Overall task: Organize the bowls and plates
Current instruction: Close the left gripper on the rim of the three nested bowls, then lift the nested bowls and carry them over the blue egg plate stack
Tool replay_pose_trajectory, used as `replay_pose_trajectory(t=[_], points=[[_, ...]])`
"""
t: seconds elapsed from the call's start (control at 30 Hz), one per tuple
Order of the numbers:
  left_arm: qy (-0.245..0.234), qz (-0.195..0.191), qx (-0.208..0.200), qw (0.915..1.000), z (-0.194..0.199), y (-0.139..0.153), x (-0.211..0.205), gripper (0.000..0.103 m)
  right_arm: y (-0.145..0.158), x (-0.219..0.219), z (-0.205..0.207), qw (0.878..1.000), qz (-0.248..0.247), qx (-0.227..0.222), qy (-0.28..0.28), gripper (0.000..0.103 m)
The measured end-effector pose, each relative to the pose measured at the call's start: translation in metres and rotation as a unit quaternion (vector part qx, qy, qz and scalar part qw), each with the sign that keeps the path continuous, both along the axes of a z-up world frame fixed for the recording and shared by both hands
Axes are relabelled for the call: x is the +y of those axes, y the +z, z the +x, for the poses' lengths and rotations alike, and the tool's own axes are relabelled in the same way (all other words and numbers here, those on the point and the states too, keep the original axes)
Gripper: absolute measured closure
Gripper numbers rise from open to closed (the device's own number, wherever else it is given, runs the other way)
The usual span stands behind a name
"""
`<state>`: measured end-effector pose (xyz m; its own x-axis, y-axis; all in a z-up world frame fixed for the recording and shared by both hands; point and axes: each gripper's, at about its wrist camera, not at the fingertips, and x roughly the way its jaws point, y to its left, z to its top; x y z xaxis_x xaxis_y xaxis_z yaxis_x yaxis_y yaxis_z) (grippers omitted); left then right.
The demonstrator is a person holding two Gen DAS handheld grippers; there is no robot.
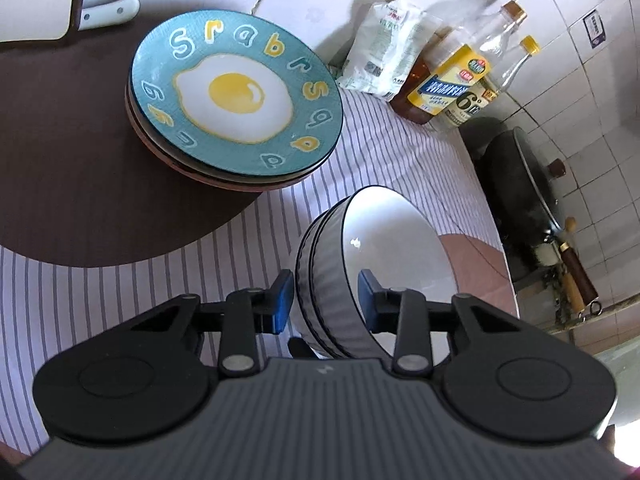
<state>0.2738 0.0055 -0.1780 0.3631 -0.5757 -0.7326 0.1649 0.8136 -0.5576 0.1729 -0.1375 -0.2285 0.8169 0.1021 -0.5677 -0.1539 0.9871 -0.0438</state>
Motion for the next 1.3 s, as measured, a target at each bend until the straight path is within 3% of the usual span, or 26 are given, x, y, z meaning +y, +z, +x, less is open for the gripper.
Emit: replay_pose_trajectory(t=[0.27,0.77,0.9,1.13,1.3], points=[[0.002,-0.021,0.039,0.9990,0.011,-0.026,-0.004,0.063,-0.005,0.002,0.018,0.999,0.039,0.014,-0.015,0.000],[0.001,-0.009,0.021,0.9997,0.008,-0.033,-0.012,0.062,-0.001,-0.001,0.025,0.999,0.035,0.034,0.017,0.000],[0.001,-0.002,0.023,0.9997,0.007,-0.025,-0.009,0.062,0.001,0.001,0.023,0.998,0.045,0.031,0.018,0.000],[-0.001,-0.007,-0.008,0.9999,0.004,0.008,0.010,0.062,0.027,0.014,0.027,0.998,0.051,0.007,0.032,0.000],[0.005,-0.010,-0.050,0.9987,0.006,0.039,0.028,0.062,0.052,0.029,0.039,0.998,0.043,-0.024,0.048,0.000]])
